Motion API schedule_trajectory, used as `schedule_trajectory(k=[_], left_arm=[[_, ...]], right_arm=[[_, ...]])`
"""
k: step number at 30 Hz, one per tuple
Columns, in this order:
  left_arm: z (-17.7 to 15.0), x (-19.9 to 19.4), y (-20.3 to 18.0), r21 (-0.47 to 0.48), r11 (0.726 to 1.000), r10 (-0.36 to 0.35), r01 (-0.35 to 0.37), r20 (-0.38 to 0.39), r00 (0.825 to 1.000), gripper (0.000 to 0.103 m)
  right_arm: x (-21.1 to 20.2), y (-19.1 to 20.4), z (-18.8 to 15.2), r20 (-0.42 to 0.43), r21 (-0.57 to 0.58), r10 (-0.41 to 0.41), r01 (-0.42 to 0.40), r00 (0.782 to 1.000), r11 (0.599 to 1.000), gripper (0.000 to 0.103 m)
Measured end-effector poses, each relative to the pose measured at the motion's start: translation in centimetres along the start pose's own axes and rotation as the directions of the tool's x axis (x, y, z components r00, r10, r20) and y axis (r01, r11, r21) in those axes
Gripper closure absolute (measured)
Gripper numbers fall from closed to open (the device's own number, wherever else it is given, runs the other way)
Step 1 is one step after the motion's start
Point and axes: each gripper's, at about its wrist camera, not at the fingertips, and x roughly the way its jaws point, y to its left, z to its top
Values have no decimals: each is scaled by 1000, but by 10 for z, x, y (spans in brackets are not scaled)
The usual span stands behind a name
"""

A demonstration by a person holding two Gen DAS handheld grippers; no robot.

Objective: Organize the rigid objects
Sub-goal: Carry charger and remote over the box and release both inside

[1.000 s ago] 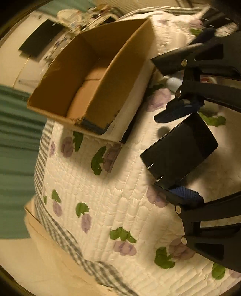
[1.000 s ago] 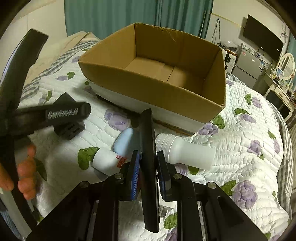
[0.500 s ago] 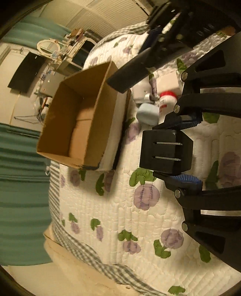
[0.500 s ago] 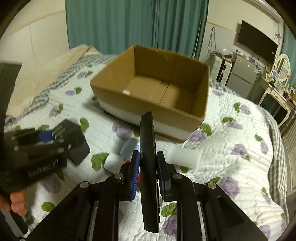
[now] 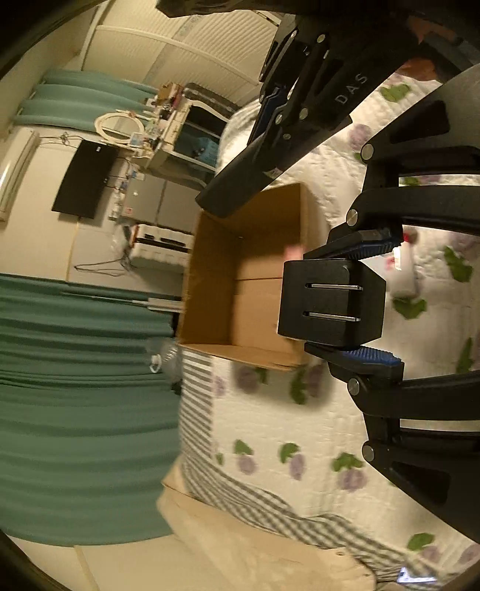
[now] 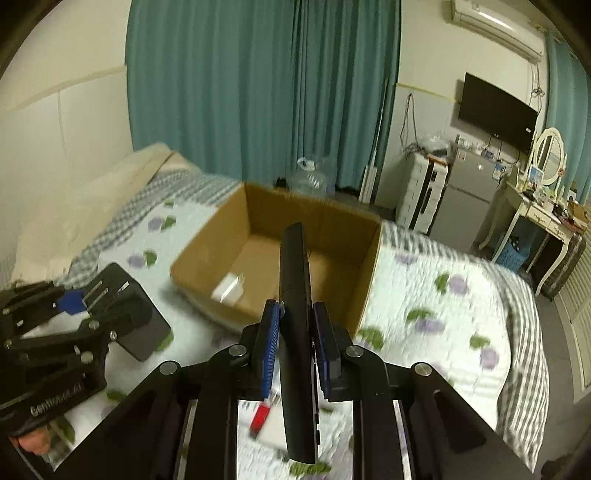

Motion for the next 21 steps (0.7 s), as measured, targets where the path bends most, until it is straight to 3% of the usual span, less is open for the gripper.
schedule_trajectory(k=[10,21], left_arm=[[51,39,-7,43,998,40,-43,61,997,63],[57,93,-8,87,994,58,-60,24,998,63]], right_arm=[[45,-24,55,57,56,16,-19,998,998,85],[141,-47,31,-43,118,43,-38,998,992,85]])
